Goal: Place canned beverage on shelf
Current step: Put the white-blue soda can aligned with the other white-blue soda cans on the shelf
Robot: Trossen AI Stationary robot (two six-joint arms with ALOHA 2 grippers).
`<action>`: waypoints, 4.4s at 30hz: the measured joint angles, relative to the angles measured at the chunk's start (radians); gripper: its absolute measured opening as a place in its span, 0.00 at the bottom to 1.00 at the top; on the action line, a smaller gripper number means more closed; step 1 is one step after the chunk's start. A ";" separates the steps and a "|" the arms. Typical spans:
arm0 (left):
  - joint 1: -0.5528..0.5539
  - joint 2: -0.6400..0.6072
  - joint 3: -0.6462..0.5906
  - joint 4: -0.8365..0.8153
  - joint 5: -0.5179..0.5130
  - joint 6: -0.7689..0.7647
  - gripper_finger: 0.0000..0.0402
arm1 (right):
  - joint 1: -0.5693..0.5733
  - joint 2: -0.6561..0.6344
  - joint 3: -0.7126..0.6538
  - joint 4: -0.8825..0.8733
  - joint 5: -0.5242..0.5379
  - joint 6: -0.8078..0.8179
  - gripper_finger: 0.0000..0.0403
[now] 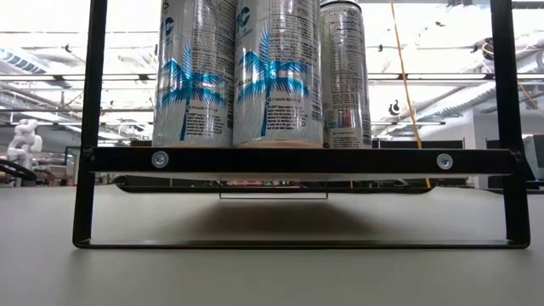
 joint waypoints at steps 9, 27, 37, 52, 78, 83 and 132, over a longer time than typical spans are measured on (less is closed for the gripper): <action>0.000 0.000 0.000 0.011 0.000 0.000 0.38 | -0.024 -0.007 0.000 -0.002 -0.028 -0.026 0.46; 0.001 0.001 0.000 0.633 0.028 0.598 0.38 | -0.019 -0.185 0.223 0.109 -0.001 -0.082 0.48; 0.034 0.001 0.042 0.653 0.174 0.643 0.39 | 0.013 -0.262 0.345 0.188 0.311 -0.410 0.48; 0.121 0.001 0.096 0.652 0.202 0.515 0.69 | -0.003 -0.265 0.341 0.280 0.714 -1.172 0.48; 0.207 -0.056 0.103 0.541 0.378 0.759 0.78 | -0.114 -0.250 0.339 0.343 0.732 -1.272 0.48; 0.200 -0.038 0.103 0.544 0.363 1.024 0.78 | -0.153 -0.246 0.339 0.335 0.737 -0.885 0.49; 0.077 -0.030 0.101 0.547 -0.052 1.138 0.64 | -0.230 -0.085 0.341 0.597 0.704 -0.763 0.74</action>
